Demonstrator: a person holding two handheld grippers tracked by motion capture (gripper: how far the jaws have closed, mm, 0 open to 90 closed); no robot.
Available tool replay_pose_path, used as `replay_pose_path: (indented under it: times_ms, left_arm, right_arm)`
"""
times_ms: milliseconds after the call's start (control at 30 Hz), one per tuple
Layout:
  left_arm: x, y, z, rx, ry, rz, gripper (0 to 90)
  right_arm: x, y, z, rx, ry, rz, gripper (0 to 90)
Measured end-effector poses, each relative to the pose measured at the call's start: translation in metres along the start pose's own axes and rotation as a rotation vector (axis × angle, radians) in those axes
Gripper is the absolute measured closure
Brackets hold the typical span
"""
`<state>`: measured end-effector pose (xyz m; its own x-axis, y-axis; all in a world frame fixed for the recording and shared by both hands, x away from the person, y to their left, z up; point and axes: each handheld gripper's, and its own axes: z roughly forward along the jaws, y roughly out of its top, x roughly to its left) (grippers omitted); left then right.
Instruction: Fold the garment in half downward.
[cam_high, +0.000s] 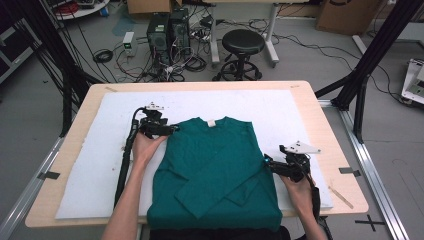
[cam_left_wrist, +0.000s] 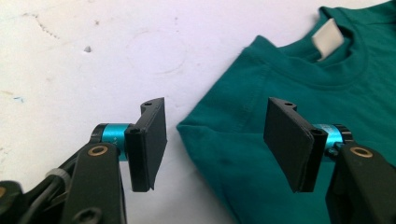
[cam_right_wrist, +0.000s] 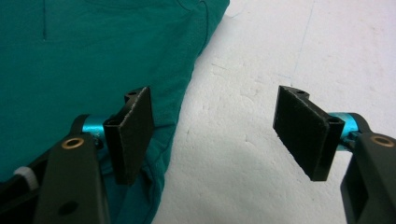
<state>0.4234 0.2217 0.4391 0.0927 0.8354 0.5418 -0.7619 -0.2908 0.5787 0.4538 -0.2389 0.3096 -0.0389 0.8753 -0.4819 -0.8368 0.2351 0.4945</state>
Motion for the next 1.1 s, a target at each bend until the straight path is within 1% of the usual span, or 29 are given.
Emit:
replay_pose_path:
  times_ms: [167, 233, 300, 367, 400, 433, 467, 500, 533, 600, 700, 767, 800, 933, 967, 1000, 1100]
  left_arm:
    - [0.001, -0.004, 0.008, 0.006, 0.020, -0.002, 39.0]
    - [0.001, -0.006, 0.010, 0.009, 0.044, 0.002, 38.1]
    - [0.001, -0.007, 0.011, 0.014, 0.041, 0.003, 38.3]
    - [0.000, -0.009, 0.011, 0.019, 0.034, 0.014, 38.8]
    - [0.000, -0.009, 0.011, 0.019, 0.034, 0.014, 39.2]
    - [0.000, -0.010, 0.012, 0.030, 0.033, 0.006, 39.2]
    - [0.000, -0.010, 0.012, 0.035, 0.022, 0.016, 39.7]
    - [0.000, -0.010, 0.012, 0.035, 0.022, 0.016, 41.1]
    - [-0.002, -0.010, 0.013, 0.038, 0.020, 0.032, 41.1]
    - [-0.003, -0.011, 0.013, 0.042, 0.025, 0.045, 41.1]
    - [-0.004, -0.011, 0.013, 0.039, 0.025, 0.045, 41.7]
    - [-0.003, -0.011, 0.012, 0.040, 0.017, 0.051, 42.0]
    - [-0.002, -0.011, 0.012, 0.037, 0.008, 0.049, 42.6]
    - [-0.002, -0.012, 0.012, 0.032, 0.002, 0.040, 45.0]
    - [-0.002, -0.012, 0.011, 0.038, 0.003, 0.051, 47.6]
    - [-0.003, -0.012, 0.011, 0.037, 0.005, 0.054, 48.5]
    - [-0.002, -0.012, 0.011, 0.033, 0.002, 0.050, 52.3]
  right_arm:
    - [0.000, 0.000, 0.000, 0.001, -0.001, -0.004, 29.8]
    - [0.000, 0.000, 0.000, 0.002, 0.000, -0.005, 29.8]
    - [0.000, 0.000, 0.000, 0.002, -0.003, -0.008, 29.8]
    - [0.001, 0.000, 0.001, 0.005, -0.001, -0.007, 29.8]
    - [0.001, 0.000, 0.001, 0.005, -0.001, -0.007, 29.8]
    - [0.001, 0.000, 0.001, 0.005, -0.002, -0.006, 29.8]
    - [0.001, 0.000, 0.001, 0.006, -0.004, -0.006, 29.8]
    - [0.001, 0.000, 0.001, 0.006, -0.004, -0.006, 29.8]
    - [0.001, 0.000, 0.001, 0.008, -0.006, -0.010, 29.8]
    - [0.001, 0.000, 0.001, 0.010, -0.006, -0.010, 29.9]
    - [0.001, 0.000, 0.001, 0.014, -0.005, -0.009, 29.9]
    - [0.001, 0.000, 0.001, 0.013, -0.005, -0.009, 29.8]
    - [0.001, 0.000, 0.001, 0.014, -0.006, -0.010, 29.9]
    - [0.001, 0.000, 0.001, 0.014, -0.005, -0.009, 29.8]
    - [0.001, 0.000, 0.002, 0.015, -0.006, -0.009, 29.9]
    - [0.001, 0.000, 0.002, 0.016, -0.007, -0.010, 29.8]
    - [0.001, 0.000, 0.002, 0.016, -0.007, -0.009, 29.9]
